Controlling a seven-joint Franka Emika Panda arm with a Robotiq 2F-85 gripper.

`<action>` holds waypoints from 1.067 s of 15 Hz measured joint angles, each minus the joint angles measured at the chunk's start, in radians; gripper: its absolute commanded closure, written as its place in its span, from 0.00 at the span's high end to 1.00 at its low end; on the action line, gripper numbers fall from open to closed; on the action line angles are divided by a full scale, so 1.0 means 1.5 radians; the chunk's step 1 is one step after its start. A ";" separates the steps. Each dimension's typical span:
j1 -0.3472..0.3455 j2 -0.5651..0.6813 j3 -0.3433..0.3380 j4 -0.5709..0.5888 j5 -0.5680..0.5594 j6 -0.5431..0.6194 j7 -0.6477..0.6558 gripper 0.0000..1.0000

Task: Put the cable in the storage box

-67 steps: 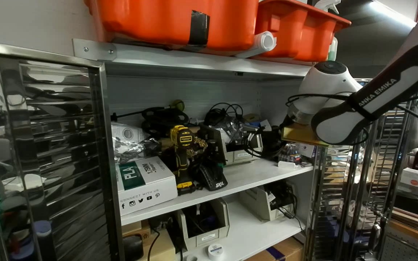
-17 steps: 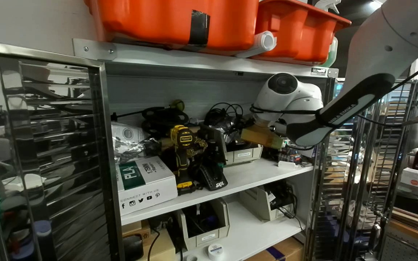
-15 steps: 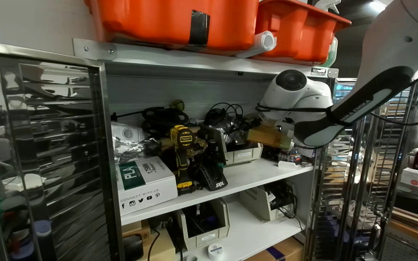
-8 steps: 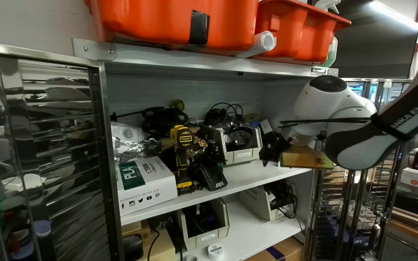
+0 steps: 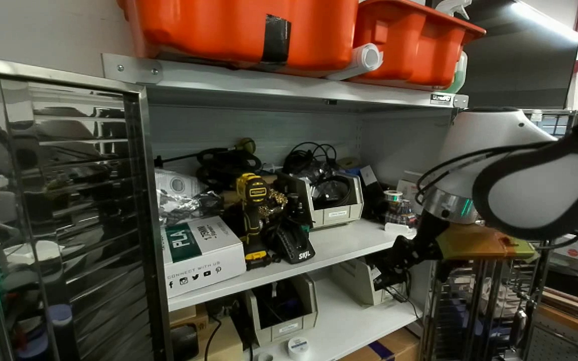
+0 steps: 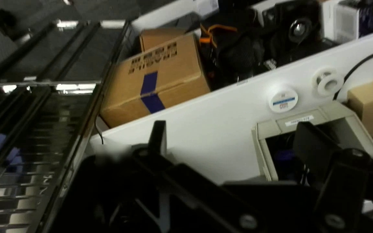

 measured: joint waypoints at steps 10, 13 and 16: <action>-0.193 -0.093 0.116 0.251 0.261 -0.524 -0.313 1.00; -0.206 -0.094 0.133 0.309 0.275 -0.636 -0.352 1.00; -0.207 -0.095 0.141 0.324 0.292 -0.690 -0.390 1.00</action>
